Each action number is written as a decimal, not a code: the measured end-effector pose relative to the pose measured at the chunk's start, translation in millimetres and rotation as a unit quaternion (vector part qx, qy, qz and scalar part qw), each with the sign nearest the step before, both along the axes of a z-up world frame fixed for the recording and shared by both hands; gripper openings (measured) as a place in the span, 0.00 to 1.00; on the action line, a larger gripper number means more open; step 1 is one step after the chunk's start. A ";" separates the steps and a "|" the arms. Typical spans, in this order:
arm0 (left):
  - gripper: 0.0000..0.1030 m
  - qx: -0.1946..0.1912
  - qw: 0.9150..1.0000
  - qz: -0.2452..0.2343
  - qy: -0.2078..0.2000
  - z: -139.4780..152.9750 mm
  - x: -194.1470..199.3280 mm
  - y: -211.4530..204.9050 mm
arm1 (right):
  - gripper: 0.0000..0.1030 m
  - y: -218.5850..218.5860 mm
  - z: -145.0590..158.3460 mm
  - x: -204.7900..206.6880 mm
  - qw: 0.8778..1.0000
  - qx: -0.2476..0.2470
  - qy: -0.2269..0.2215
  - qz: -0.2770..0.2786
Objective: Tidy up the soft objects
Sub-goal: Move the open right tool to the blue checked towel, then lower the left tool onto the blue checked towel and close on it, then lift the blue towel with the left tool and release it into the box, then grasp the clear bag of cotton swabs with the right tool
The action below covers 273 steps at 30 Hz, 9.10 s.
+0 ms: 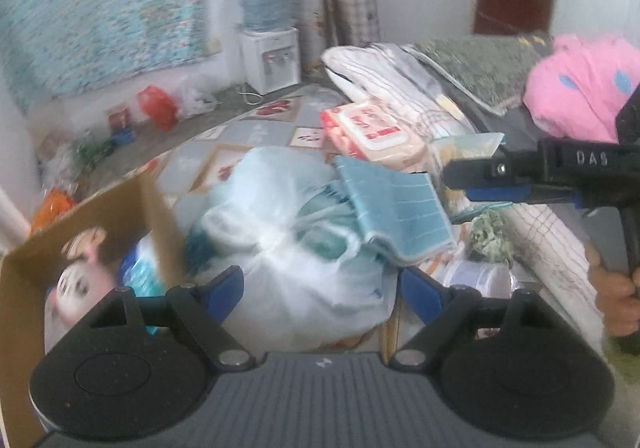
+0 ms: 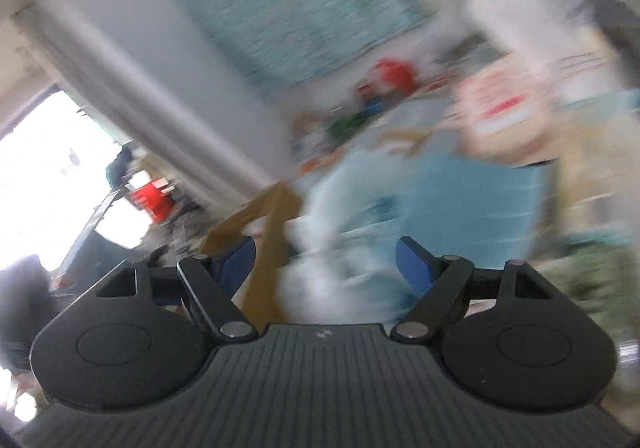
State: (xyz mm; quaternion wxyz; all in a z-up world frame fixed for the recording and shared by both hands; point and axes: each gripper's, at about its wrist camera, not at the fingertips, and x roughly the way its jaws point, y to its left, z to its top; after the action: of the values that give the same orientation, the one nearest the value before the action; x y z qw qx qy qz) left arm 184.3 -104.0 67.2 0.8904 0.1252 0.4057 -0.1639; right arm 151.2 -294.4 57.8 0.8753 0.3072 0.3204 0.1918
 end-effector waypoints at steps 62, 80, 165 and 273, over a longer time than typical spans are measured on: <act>0.52 -0.053 0.978 -0.113 0.168 -92.8 91.6 -110.2 | 0.65 -42.5 -98.2 87.9 0.984 0.126 0.123 -0.018; 0.49 -0.030 0.979 -0.064 0.189 -105.1 130.6 -107.1 | 0.50 -72.0 -131.4 74.0 0.972 0.195 0.125 -0.030; 0.14 -0.019 0.980 -0.061 0.189 -101.4 168.2 -162.4 | 0.52 -78.3 -121.4 57.0 0.994 0.107 0.030 0.015; 0.91 -0.108 0.990 -0.051 -0.075 -24.5 -106.0 -34.2 | 0.24 -114.9 -43.6 2.0 0.995 -0.018 -0.045 -0.091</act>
State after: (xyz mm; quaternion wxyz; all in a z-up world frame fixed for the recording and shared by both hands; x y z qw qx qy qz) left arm 78.2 -138.1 42.7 0.9170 0.0604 0.3110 -0.2422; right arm 153.2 -409.3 14.2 0.9080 0.3106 0.2546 0.1191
